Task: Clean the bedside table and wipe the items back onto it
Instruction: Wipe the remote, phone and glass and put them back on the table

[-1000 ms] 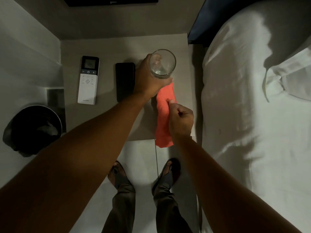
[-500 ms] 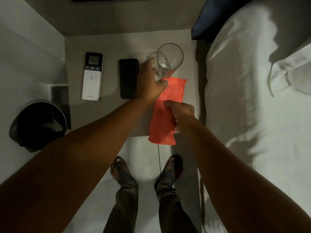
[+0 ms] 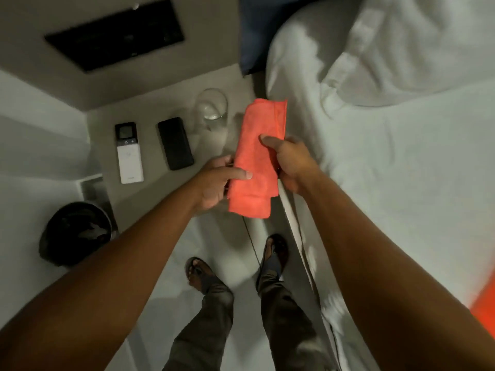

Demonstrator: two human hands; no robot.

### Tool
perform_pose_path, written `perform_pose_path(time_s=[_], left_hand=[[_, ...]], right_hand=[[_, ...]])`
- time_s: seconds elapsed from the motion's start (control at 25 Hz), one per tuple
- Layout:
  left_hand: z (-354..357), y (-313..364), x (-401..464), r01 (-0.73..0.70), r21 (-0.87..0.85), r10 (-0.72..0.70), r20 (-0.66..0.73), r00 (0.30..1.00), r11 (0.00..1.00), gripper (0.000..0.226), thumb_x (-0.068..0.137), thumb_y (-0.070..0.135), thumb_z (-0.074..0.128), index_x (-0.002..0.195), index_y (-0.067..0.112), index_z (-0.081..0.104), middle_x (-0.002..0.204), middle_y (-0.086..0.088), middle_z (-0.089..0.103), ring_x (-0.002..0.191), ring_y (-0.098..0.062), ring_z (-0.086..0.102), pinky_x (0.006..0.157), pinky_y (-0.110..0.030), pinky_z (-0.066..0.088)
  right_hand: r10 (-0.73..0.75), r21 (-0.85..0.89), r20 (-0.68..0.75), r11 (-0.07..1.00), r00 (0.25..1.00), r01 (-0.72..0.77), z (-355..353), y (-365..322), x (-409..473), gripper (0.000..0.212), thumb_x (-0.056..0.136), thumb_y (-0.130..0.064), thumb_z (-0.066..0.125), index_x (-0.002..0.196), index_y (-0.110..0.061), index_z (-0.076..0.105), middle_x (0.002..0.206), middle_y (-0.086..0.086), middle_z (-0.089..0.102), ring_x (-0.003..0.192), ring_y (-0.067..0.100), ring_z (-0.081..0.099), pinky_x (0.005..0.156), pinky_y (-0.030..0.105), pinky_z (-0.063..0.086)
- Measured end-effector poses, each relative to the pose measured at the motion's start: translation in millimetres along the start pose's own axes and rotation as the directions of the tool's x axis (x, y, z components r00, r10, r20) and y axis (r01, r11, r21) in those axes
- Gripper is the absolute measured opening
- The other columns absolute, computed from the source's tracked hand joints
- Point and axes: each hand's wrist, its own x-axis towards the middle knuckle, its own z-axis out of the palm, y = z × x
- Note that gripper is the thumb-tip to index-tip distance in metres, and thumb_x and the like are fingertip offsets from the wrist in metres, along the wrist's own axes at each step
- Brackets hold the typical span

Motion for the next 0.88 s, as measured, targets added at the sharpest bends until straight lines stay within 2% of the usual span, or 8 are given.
perform_pose_path(time_s=[0.08, 0.24, 0.36, 0.44, 0.56, 0.72, 0.8, 0.88], left_hand=[[45.2, 20.5, -11.9, -0.024, 0.024, 0.022, 0.073, 0.997, 0.999, 0.048, 0.071, 0.007, 0.072, 0.117, 0.019, 0.067, 0.11, -0.005, 0.074, 0.101, -0.025, 0.069, 0.089, -0.045, 0.055], [168.2, 46.1, -38.1, -0.112, 0.123, 0.071, 0.3, 0.951, 0.986, 0.037, 0.073, 0.004, 0.073, 0.104, 0.024, 0.072, 0.109, -0.008, 0.075, 0.1, -0.026, 0.071, 0.093, -0.047, 0.053], [275.7, 45.2, -54.4, -0.122, 0.22, 0.0, 0.485, 0.874, 0.968, 0.035, 0.076, 0.003, 0.075, 0.104, 0.024, 0.073, 0.111, -0.009, 0.076, 0.103, -0.028, 0.073, 0.088, -0.048, 0.059], [350.5, 27.4, -64.7, -0.151, 0.35, -0.064, 0.532, 0.844, 0.925, 0.035, 0.077, 0.004, 0.077, 0.108, 0.017, 0.07, 0.11, -0.012, 0.076, 0.102, -0.03, 0.074, 0.085, -0.048, 0.061], [442.7, -24.5, -79.8, -0.253, 0.587, -0.085, 0.486, 0.87, 0.769, 0.041, 0.074, 0.009, 0.078, 0.112, 0.005, 0.064, 0.112, -0.022, 0.072, 0.103, -0.037, 0.071, 0.09, -0.053, 0.059], [509.8, -82.7, -86.1, -0.411, 0.832, -0.009, 0.447, 0.895, 0.373, 0.063, 0.079, 0.021, 0.073, 0.131, 0.001, 0.043, 0.127, -0.019, 0.063, 0.114, -0.037, 0.063, 0.087, -0.035, 0.05], [526.8, -98.2, -82.2, -0.38, 0.86, -0.085, 0.431, 0.898, 0.342, 0.079, 0.084, 0.019, 0.069, 0.144, -0.006, 0.023, 0.139, -0.022, 0.054, 0.123, -0.036, 0.058, 0.087, -0.033, 0.046], [535.7, -109.3, -75.9, -0.343, 0.901, -0.163, 0.393, 0.905, 0.266, 0.092, 0.091, 0.021, 0.062, 0.15, -0.011, -0.001, 0.151, -0.024, 0.042, 0.134, -0.034, 0.05, 0.104, -0.033, 0.045]], right_hand=[[-0.091, -0.011, 0.001, 0.996, 0.996, 0.091, -42.3, -19.4, -32.4, 0.032, 0.092, -0.011, 0.067, 0.123, -0.002, 0.064, 0.117, 0.02, 0.073, 0.11, 0.039, 0.07, 0.096, 0.051, 0.057], [-0.264, -0.055, -0.144, 0.964, 0.954, 0.258, -144.2, -38.7, -113.3, 0.029, 0.092, -0.026, 0.067, 0.119, -0.017, 0.065, 0.108, 0.007, 0.076, 0.098, 0.027, 0.074, 0.091, 0.048, 0.06], [-0.344, -0.007, -0.405, 0.928, 0.847, 0.374, -235.0, -25.4, -173.5, 0.028, 0.086, -0.031, 0.068, 0.113, -0.022, 0.068, 0.104, 0.005, 0.078, 0.094, 0.024, 0.075, 0.084, 0.043, 0.062], [-0.31, 0.078, -0.602, 0.894, 0.736, 0.441, -298.7, 0.3, -207.0, 0.028, 0.086, -0.027, 0.069, 0.112, -0.018, 0.069, 0.105, 0.009, 0.077, 0.09, 0.024, 0.074, 0.082, 0.04, 0.06], [-0.153, 0.139, -0.768, 0.908, 0.622, 0.396, -375.9, 50.6, -234.1, 0.022, 0.094, -0.022, 0.066, 0.113, -0.012, 0.069, 0.107, 0.014, 0.075, 0.085, 0.021, 0.067, 0.081, 0.039, 0.057], [-0.03, 0.212, -0.77, 0.93, 0.638, 0.3, -434.3, 94.2, -230.5, 0.009, 0.095, -0.017, 0.065, 0.102, -0.013, 0.069, 0.09, 0.01, 0.072, 0.067, 0.016, 0.064, 0.068, 0.029, 0.054], [0.003, 0.21, -0.751, 0.949, 0.66, 0.234, -446.8, 104.8, -224.1, 0.014, 0.093, -0.02, 0.068, 0.106, -0.013, 0.07, 0.087, 0.007, 0.072, 0.065, 0.014, 0.065, 0.059, 0.024, 0.054], [0.012, 0.141, -0.762, 0.979, 0.647, 0.148, -452.2, 110.8, -216.8, 0.017, 0.089, -0.026, 0.072, 0.102, -0.016, 0.069, 0.085, 0.005, 0.072, 0.064, 0.013, 0.066, 0.054, 0.022, 0.053]])
